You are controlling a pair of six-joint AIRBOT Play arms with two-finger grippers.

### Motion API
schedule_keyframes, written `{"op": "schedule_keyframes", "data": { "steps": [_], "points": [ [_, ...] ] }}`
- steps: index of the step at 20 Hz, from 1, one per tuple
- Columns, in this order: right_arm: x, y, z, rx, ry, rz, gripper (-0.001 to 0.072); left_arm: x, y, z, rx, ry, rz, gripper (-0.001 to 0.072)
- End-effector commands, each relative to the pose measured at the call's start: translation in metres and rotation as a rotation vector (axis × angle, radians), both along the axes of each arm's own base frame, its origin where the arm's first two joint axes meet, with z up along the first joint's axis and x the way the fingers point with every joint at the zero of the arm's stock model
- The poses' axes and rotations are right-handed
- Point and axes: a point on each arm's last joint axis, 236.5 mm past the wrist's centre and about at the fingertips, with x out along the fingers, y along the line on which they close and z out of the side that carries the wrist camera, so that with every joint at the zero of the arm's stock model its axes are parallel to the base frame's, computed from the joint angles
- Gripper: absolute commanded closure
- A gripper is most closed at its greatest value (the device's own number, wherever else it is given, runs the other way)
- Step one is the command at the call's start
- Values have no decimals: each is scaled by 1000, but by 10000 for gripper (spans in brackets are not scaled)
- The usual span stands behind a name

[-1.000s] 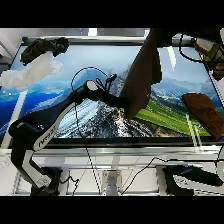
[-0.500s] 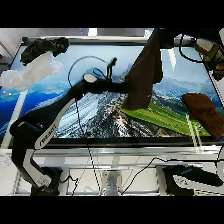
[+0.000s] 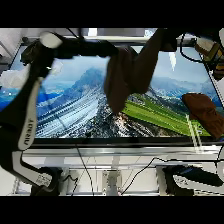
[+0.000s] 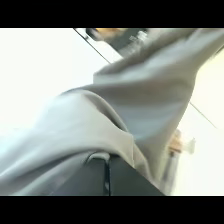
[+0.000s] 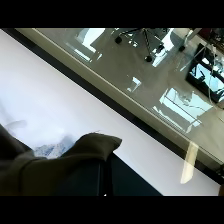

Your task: Fold the shirts.

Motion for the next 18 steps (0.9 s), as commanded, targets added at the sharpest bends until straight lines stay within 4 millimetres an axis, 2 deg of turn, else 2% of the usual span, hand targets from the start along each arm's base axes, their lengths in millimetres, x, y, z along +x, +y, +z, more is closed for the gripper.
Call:
{"op": "schedule_keyframes", "data": {
  "steps": [1, 4, 6, 7, 9, 11, 14, 15, 16, 18],
  "points": [
    [3, -14, 3, -23, -17, -55, 689, 0, 80, 61, 69, -125, 184, 698],
    [-3, -5, -9, 6, 42, -26, 689, -17, 135, 98, 137, -201, 332, 699],
    [-14, 5, -28, 29, 138, 9, 689, -40, 155, 119, 205, -271, 390, 700],
    [-21, 9, -39, 35, 195, 24, 689, -51, 164, 124, 244, -280, 420, 700],
    [-38, 17, -60, 46, 312, 60, 689, -72, 184, 111, 349, -213, 470, 700],
    [-63, 31, -81, 49, 442, 126, 689, -91, 201, 78, 482, -95, 469, 700],
    [-108, 55, -104, 68, 637, 262, 688, -117, 199, 43, 574, 42, 376, 700],
    [-118, 61, -106, 76, 671, 298, 688, -120, 198, 41, 583, 51, 365, 700],
    [-117, 63, -105, 79, 666, 306, 688, -116, 200, 42, 581, 40, 378, 700],
    [-106, 59, -107, 58, 639, 292, 690, -99, 206, 37, 593, 37, 416, 701]
  ]
}}
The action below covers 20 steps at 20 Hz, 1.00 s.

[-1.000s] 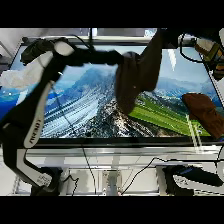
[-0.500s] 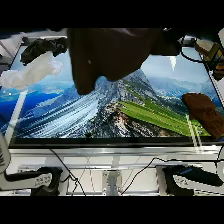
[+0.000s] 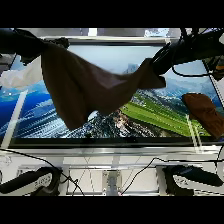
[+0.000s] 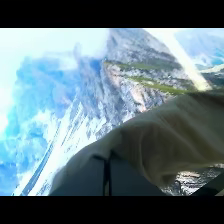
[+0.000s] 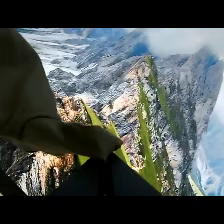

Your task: Fold the shirts.

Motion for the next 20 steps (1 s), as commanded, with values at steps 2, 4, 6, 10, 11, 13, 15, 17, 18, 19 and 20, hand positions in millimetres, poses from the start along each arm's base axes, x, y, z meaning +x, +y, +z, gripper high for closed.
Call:
{"op": "schedule_keyframes", "data": {
  "steps": [2, 4, 6, 10, 11, 13, 15, 17, 18, 19, 20],
  "points": [
    [-13, 6, -36, -47, 143, 81, 690, 9, 3, -53, 48, 188, -12, 700],
    [-7, 6, -74, -79, 233, 81, 690, 12, -6, -105, 40, 370, -64, 699],
    [12, -2, -115, -133, 279, 59, 690, 32, -10, -143, 24, 454, -67, 699],
    [78, -14, -183, -98, 268, -82, 687, 87, -16, -195, -21, 480, -14, 696],
    [98, -17, -193, -59, 247, -150, 686, 101, -18, -205, -39, 471, 1, 695],
    [131, -22, -201, 11, 196, -258, 680, 127, -22, -219, -79, 441, 29, 694],
    [161, -26, -194, 64, 99, -328, 539, 149, -23, -225, -109, 393, 64, 625],
    [178, -26, -180, 113, 20, -362, 363, 167, -20, -224, -126, 336, 97, 360],
    [180, -27, -178, 113, 9, -365, 363, 174, -20, -219, -137, 306, 109, 264],
    [179, -29, -180, 104, 15, -364, 364, 177, -20, -216, -143, 292, 114, 259],
    [174, -29, -184, 92, 39, -360, 365, 177, -20, -216, -144, 290, 114, 259]
  ]
}}
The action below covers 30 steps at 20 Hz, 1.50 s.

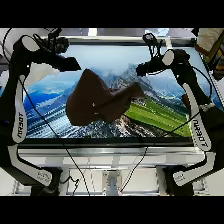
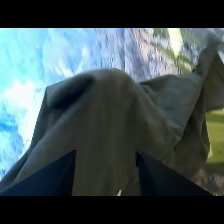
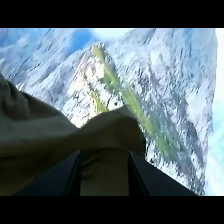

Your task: Fold the shirts.

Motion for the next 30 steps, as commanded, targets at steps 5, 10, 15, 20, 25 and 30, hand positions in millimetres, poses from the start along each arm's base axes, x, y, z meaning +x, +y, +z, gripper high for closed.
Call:
{"op": "schedule_keyframes", "data": {
  "steps": [5, 10, 15, 20, 25, 30],
  "points": [
    [-63, 42, -20, 145, 276, 132, 370, 0, 0, -8, 6, 15, -11, 259],
    [-144, 123, -32, 328, 531, 319, 375, -3, -1, -9, 5, 28, -17, 259],
    [-218, 162, -84, 253, 716, 399, 247, -5, -1, -11, 14, 32, -29, 259],
    [-257, 186, -103, 232, 815, 370, 213, -5, -1, -11, 21, 24, -45, 259],
    [-265, 198, -132, 212, 798, 291, 213, -5, -1, -11, 20, 25, -45, 259],
    [-240, 190, -161, 270, 762, 72, 206, -5, -1, -11, 20, 24, -45, 260]
  ]
}}
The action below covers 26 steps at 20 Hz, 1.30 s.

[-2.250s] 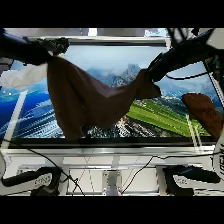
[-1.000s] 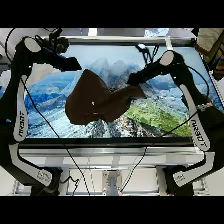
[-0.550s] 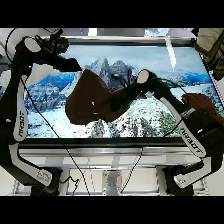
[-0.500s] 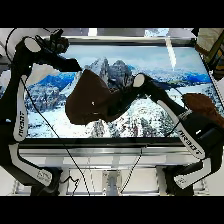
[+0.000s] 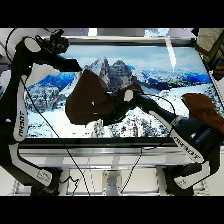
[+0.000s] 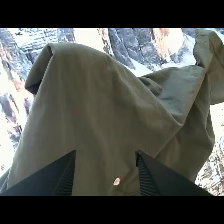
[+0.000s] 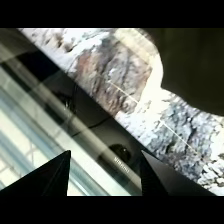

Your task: Fold the shirts.

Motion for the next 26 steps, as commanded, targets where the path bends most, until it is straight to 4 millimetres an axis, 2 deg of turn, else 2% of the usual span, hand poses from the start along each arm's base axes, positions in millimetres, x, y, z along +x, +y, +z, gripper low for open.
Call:
{"op": "schedule_keyframes", "data": {
  "steps": [1, 4, 8, 10, 14, 18, 21, 23, 24, 26],
  "points": [
    [28, -5, -18, -16, -39, -182, 206, 0, 0, 0, 0, 1, 0, 260],
    [52, -23, -29, -36, -37, -340, 206, 0, 0, 0, 1, 0, -1, 260],
    [85, -35, -30, -18, -56, -524, 206, 0, 0, 0, 7, -8, -12, 261],
    [92, -42, -32, -37, -56, -582, 206, 0, 0, 0, 7, -8, -12, 260],
    [89, -60, -44, -122, -42, -632, 206, 1, 0, 0, 10, -15, -16, 272],
    [69, -65, -60, -146, 28, -642, 206, 1, 0, 0, 11, -17, -18, 272],
    [62, -64, -63, -145, 54, -643, 206, 3, 0, 1, 9, -26, -13, 272],
    [52, -65, -64, -158, 67, -583, 206, 6, 1, 2, 9, -36, -8, 272],
    [52, -65, -62, -153, 55, -565, 206, 7, 1, 3, 8, -42, -6, 272],
    [72, -57, -46, -80, -27, -564, 206, 10, 1, 4, 8, -58, -3, 272]
  ]
}}
